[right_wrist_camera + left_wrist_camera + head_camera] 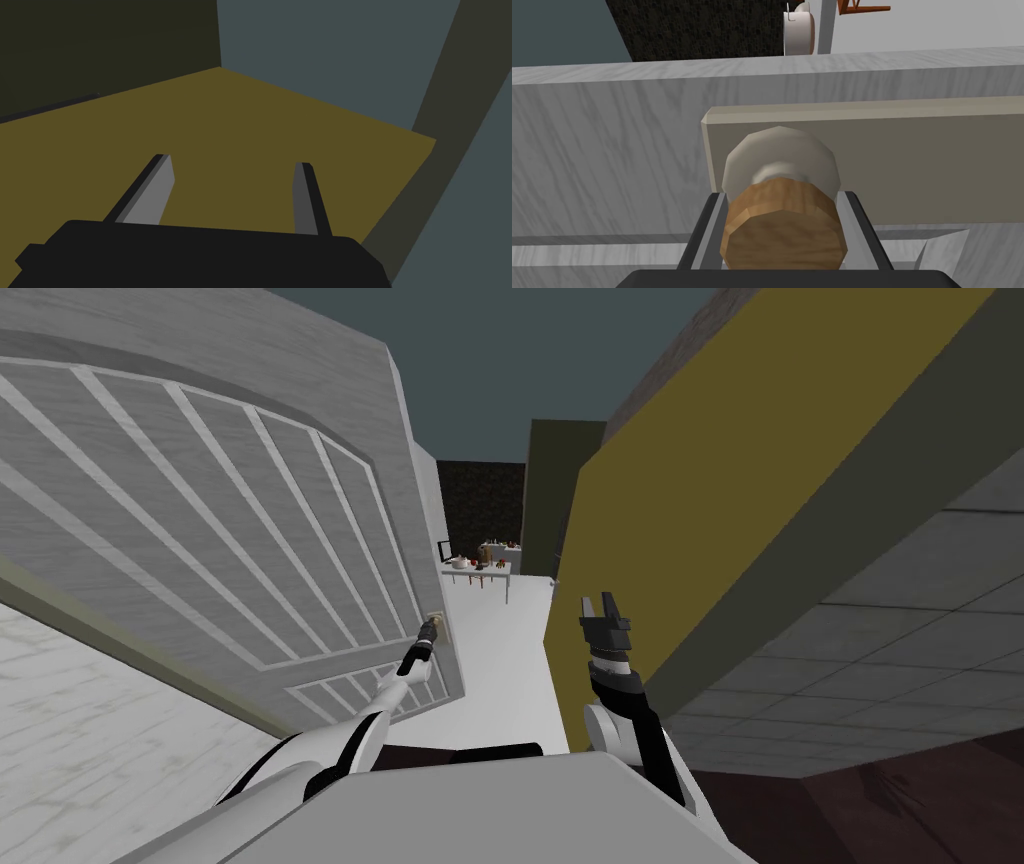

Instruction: Push the door open

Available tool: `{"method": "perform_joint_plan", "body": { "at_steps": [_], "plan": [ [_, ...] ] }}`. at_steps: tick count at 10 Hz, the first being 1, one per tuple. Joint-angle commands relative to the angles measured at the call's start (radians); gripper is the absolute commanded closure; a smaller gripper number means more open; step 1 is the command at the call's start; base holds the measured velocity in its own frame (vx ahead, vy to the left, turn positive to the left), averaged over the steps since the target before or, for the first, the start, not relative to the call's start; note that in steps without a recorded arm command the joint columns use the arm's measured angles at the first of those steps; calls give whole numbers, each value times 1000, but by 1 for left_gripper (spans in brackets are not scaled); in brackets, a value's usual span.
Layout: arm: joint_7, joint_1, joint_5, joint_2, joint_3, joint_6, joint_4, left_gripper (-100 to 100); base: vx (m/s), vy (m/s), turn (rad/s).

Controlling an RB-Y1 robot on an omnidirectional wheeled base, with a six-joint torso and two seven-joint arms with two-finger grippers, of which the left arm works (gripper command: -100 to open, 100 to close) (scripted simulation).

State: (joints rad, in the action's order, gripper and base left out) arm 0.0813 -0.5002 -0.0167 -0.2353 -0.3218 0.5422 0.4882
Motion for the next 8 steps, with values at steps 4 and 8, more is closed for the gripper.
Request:
{"method": "perform_joint_plan", "body": {
  "at_steps": [4, 8],
  "plan": [
    [-13, 22, -21, -34, -45, -10, 22, 100, 188, -97, 60],
    [-19, 25, -28, -42, -60, -11, 20, 100, 114, -51, 29]
  ]
}}
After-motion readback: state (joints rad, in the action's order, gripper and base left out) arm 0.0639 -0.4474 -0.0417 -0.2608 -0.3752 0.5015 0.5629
